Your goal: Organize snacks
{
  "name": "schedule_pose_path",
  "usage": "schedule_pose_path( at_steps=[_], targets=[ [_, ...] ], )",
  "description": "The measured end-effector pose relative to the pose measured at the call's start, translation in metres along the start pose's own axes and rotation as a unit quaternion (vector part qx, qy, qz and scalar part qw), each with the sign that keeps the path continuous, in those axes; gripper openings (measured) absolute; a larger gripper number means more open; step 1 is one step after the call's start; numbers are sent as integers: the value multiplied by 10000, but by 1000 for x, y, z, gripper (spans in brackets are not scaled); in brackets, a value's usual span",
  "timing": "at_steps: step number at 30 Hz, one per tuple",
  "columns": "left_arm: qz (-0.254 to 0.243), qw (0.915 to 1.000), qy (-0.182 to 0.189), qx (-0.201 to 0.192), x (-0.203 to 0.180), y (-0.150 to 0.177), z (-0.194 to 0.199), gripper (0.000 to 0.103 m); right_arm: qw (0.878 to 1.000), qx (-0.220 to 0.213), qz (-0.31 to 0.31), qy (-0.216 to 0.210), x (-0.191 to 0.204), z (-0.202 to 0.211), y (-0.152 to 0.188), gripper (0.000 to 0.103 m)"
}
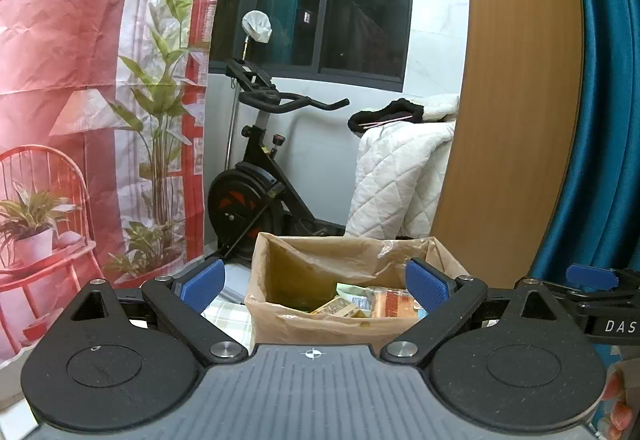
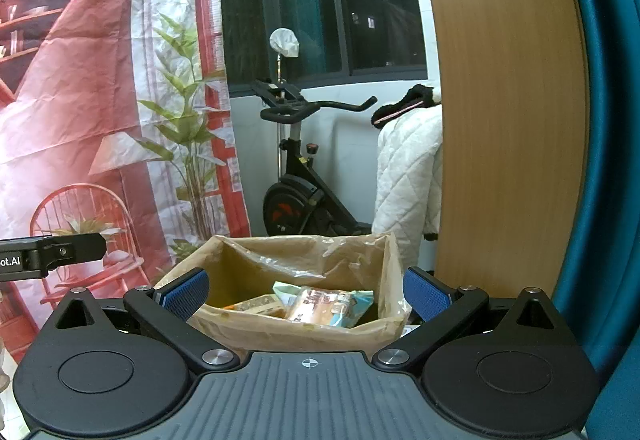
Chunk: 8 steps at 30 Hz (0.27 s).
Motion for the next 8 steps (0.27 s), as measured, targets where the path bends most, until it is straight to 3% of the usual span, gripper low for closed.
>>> schedule_pose_path(
  at_steps=[8],
  targets=[
    [36,10000,58,-19,4,2,3,98,10000,3,0,-3,0,-1,0,102]
  ],
)
Point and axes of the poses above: each gripper's, at about its wrist camera, not at the fingertips, and z roughly against the way its jaws point, x to its left, y to its underside, the point moved 2 cm from there along -z, roughly the way its jaws point, and after that the axes turned 5 degrees about x, right-handed, at the moved point
